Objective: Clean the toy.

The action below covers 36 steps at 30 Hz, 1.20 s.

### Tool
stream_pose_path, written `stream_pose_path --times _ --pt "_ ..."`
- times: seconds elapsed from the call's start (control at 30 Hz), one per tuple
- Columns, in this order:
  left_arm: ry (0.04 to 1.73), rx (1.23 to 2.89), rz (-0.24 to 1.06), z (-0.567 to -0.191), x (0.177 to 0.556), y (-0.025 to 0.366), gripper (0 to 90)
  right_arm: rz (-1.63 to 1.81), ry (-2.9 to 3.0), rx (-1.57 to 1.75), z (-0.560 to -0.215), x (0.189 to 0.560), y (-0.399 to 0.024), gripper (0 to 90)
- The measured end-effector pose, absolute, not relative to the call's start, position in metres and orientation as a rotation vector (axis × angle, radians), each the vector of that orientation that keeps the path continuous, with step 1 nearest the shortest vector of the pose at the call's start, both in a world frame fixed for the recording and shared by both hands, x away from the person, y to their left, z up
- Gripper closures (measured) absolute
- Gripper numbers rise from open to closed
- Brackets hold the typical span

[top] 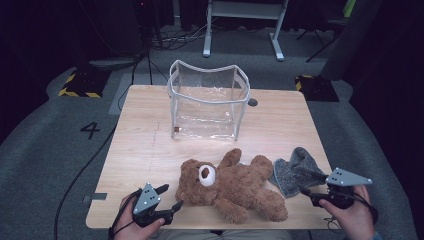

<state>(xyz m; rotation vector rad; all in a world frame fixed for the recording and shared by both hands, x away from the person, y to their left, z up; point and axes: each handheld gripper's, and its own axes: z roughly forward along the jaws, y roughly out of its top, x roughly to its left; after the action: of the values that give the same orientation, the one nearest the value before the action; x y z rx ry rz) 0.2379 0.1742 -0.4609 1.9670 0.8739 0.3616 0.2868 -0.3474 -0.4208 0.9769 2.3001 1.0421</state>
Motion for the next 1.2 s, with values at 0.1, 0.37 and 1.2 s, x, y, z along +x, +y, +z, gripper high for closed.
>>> stream_pose_path --times 0.1,0.37,1.2 --pt "0.854 1.979 0.35 -0.461 0.236 0.169 29.9 1.101 2.323 0.92 -0.42 0.27 -0.334 32.9" --pt "0.824 2.048 0.335 -0.471 0.24 0.16 28.3 1.152 2.403 0.822 -0.426 0.251 -0.313 27.3" --pt "0.806 2.063 0.28 -0.488 0.252 0.151 46.7 1.192 2.706 0.652 -0.47 0.248 -0.269 51.8"
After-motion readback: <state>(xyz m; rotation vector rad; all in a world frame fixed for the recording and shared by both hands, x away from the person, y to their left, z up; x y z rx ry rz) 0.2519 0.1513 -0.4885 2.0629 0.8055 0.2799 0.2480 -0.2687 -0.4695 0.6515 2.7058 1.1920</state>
